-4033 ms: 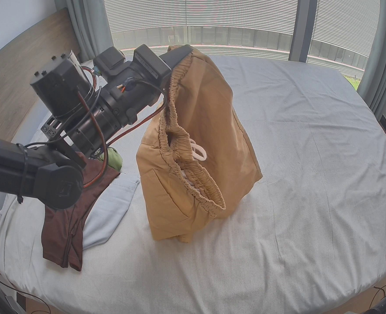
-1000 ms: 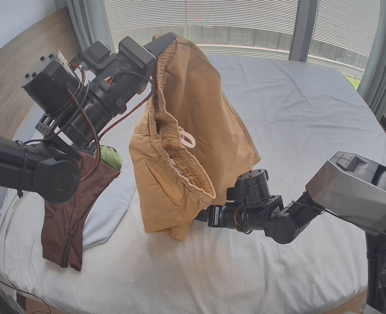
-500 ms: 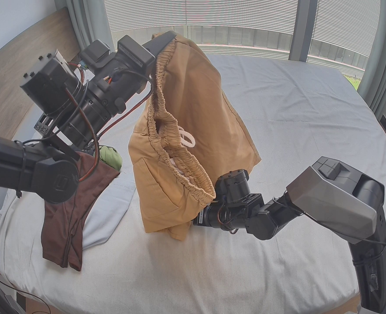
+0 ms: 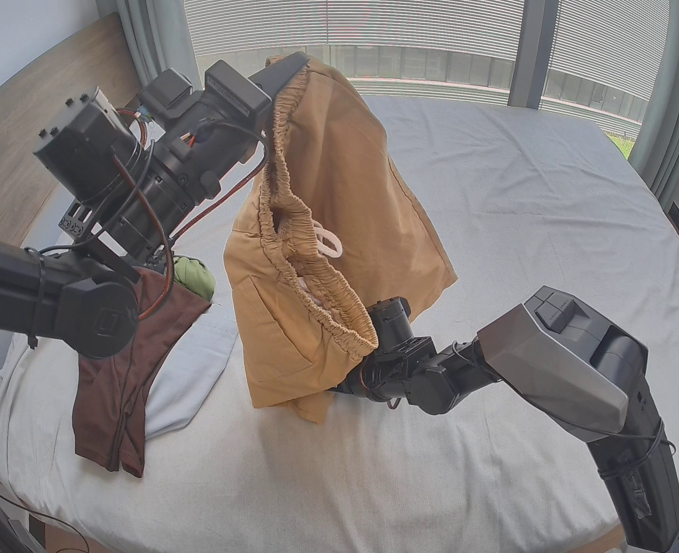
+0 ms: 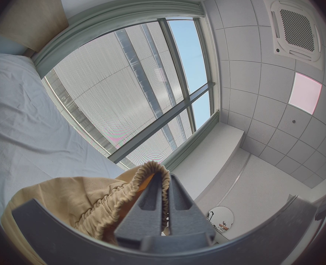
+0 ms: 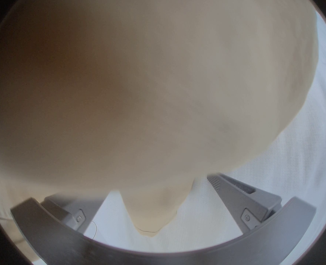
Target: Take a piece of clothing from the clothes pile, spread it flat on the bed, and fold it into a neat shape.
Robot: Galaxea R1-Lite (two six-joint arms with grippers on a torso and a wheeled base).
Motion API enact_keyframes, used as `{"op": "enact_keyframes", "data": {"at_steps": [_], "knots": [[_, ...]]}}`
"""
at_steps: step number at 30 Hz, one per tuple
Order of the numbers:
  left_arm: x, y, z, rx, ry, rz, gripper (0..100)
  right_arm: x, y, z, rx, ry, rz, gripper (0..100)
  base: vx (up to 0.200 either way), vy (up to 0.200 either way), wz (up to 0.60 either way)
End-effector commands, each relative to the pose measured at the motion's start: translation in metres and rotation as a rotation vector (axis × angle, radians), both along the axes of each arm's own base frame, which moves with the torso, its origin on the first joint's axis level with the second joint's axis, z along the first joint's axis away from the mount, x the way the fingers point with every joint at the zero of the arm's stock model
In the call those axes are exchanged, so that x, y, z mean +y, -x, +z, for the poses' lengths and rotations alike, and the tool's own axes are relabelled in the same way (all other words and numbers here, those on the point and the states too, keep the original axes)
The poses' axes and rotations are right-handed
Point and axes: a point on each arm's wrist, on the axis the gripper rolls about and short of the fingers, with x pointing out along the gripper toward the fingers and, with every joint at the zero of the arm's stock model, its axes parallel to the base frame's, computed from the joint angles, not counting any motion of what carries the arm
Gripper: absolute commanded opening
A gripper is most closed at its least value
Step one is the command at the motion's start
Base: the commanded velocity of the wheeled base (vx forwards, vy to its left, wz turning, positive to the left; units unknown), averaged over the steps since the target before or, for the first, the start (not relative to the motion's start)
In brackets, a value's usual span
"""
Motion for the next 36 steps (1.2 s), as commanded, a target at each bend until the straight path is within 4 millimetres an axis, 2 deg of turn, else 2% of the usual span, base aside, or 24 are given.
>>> {"op": "enact_keyframes", "data": {"at_steps": [1, 8, 9, 15, 23, 31, 36], "knots": [[0.0, 0.0, 0.0, -0.001, 0.001, -0.001, 0, 0.002, -0.002, -0.011, 0.014, 0.005, -0.005, 100, 0.0, 0.0, 0.0], [0.0, 0.0, 0.0, 0.0, 0.0, 0.0, 0, 0.001, -0.002, -0.018, 0.023, 0.006, -0.012, 100, 0.0, 0.0, 0.0], [0.0, 0.0, 0.0, 0.002, 0.0, 0.0, 0, 0.001, -0.003, -0.017, 0.022, 0.004, -0.014, 0, 0.0, 0.0, 0.0], [0.001, 0.0, -0.001, 0.002, 0.0, 0.004, 0, -0.006, 0.0, -0.016, 0.035, 0.013, -0.023, 0, 0.0, 0.0, 0.0], [0.005, -0.001, -0.003, 0.008, -0.004, 0.015, 0, -0.02, 0.009, 0.005, -0.006, 0.009, -0.036, 0, 0.0, 0.0, 0.0], [0.006, 0.003, 0.002, -0.008, 0.005, 0.011, 0, -0.057, 0.017, 0.032, -0.053, 0.085, -0.061, 0, 0.0, 0.0, 0.0], [0.004, 0.003, 0.003, -0.011, 0.006, 0.004, 0, -0.074, 0.021, 0.035, -0.057, 0.133, -0.079, 0, 0.0, 0.0, 0.0]]}}
